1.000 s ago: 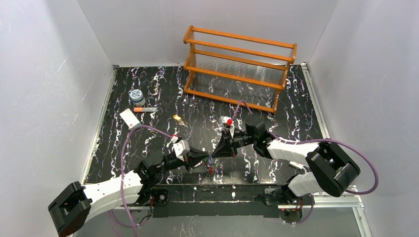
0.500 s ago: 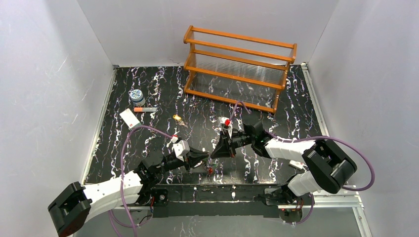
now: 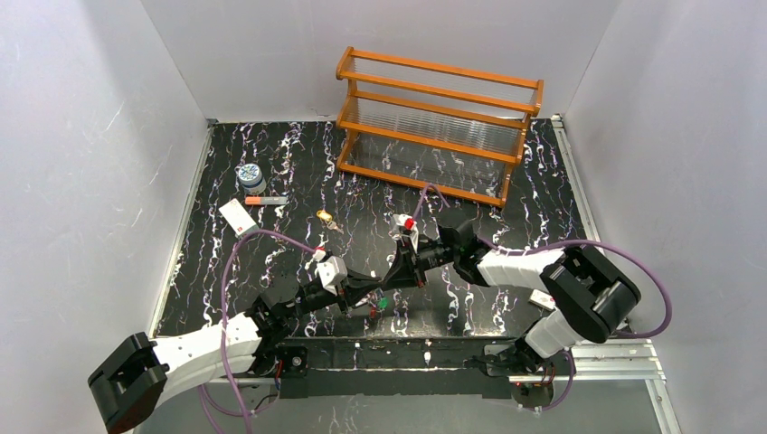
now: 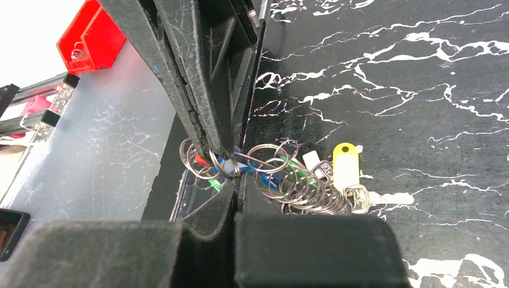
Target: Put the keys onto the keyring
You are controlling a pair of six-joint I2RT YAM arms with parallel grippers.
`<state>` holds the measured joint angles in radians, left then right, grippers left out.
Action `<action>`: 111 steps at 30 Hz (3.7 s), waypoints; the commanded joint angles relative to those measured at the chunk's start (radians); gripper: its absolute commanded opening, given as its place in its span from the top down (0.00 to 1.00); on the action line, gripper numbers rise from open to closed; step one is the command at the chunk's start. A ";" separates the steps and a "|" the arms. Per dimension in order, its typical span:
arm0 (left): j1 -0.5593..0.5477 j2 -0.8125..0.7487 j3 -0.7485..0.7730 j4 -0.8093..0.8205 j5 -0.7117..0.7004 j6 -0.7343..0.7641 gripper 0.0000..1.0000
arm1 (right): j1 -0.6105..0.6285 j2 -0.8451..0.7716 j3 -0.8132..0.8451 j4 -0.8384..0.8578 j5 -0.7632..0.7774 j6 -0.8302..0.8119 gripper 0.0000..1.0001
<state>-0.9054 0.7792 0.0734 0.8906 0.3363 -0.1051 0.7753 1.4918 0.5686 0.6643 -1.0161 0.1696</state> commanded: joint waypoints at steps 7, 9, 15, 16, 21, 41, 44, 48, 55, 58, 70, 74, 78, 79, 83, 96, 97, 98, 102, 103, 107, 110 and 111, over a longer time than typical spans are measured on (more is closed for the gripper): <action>-0.004 -0.017 0.007 0.106 0.051 -0.006 1.00 | 0.012 0.084 0.020 0.192 0.055 0.025 0.99; -0.004 -0.026 0.000 0.107 0.042 -0.007 1.00 | 0.012 0.083 0.025 0.194 0.056 0.030 0.92; -0.003 -0.050 -0.019 0.106 0.011 -0.007 1.00 | 0.012 -0.005 -0.008 0.112 0.086 -0.024 0.57; -0.003 -0.049 -0.021 0.106 0.010 -0.006 1.00 | 0.012 -0.024 -0.015 0.086 0.090 -0.041 0.54; -0.003 -0.049 -0.023 0.107 0.003 -0.003 1.00 | 0.012 -0.099 -0.039 -0.025 0.102 -0.133 0.52; -0.004 -0.040 -0.024 0.106 0.003 -0.012 1.00 | 0.013 -0.120 -0.018 0.110 0.022 -0.025 0.56; -0.004 -0.037 -0.024 0.107 0.003 -0.011 1.00 | 0.013 -0.109 -0.008 0.128 0.023 -0.006 0.63; -0.004 -0.030 -0.022 0.106 0.003 -0.011 1.00 | 0.012 -0.104 -0.001 0.139 0.023 0.009 0.71; -0.004 -0.023 -0.020 0.107 -0.005 -0.011 1.00 | 0.013 -0.116 -0.005 0.138 0.009 0.002 0.74; -0.004 -0.021 -0.020 0.106 -0.009 -0.011 1.00 | 0.013 -0.129 -0.015 0.138 0.018 -0.004 0.76; -0.003 -0.016 -0.018 0.065 -0.194 -0.055 0.37 | 0.012 -0.134 -0.030 0.000 0.161 -0.063 0.99; -0.002 -0.048 0.005 -0.063 -0.400 -0.029 0.21 | 0.002 -0.141 -0.043 -0.043 0.196 -0.076 0.99; 0.015 -0.078 0.059 -0.219 -0.693 0.079 0.14 | -0.025 -0.149 -0.059 -0.065 0.217 -0.075 0.99; 0.026 -0.085 0.075 -0.249 -0.752 0.095 0.12 | -0.032 -0.149 -0.061 -0.072 0.220 -0.070 0.99; 0.124 -0.103 0.104 -0.299 -0.887 0.173 0.06 | -0.070 -0.144 -0.066 -0.102 0.230 -0.067 0.99; 0.589 0.354 0.014 0.126 -0.772 0.151 0.02 | -0.196 -0.124 -0.092 -0.116 0.201 -0.070 0.99; 0.600 0.402 -0.007 0.213 -0.749 0.160 0.02 | -0.200 -0.121 -0.092 -0.114 0.198 -0.069 0.99; 0.609 0.454 -0.016 0.280 -0.732 0.171 0.02 | -0.203 -0.118 -0.092 -0.114 0.197 -0.069 0.99; 0.631 0.625 -0.001 0.444 -0.675 0.240 0.02 | -0.213 -0.111 -0.097 -0.115 0.204 -0.070 0.99; 0.640 0.663 0.008 0.472 -0.662 0.246 0.01 | -0.215 -0.109 -0.099 -0.114 0.210 -0.069 0.99; 0.686 0.860 0.023 0.641 -0.607 0.238 0.01 | -0.222 -0.100 -0.099 -0.118 0.214 -0.077 0.99; 0.707 0.914 0.034 0.667 -0.571 0.225 0.02 | -0.223 -0.085 -0.087 -0.126 0.206 -0.082 0.99; 0.717 0.912 0.053 0.632 -0.576 0.214 0.02 | -0.223 -0.078 -0.081 -0.128 0.201 -0.082 0.99</action>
<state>-0.2199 1.6520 0.0883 1.4200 -0.2798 0.1120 0.5568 1.3968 0.4744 0.5194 -0.7937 0.1043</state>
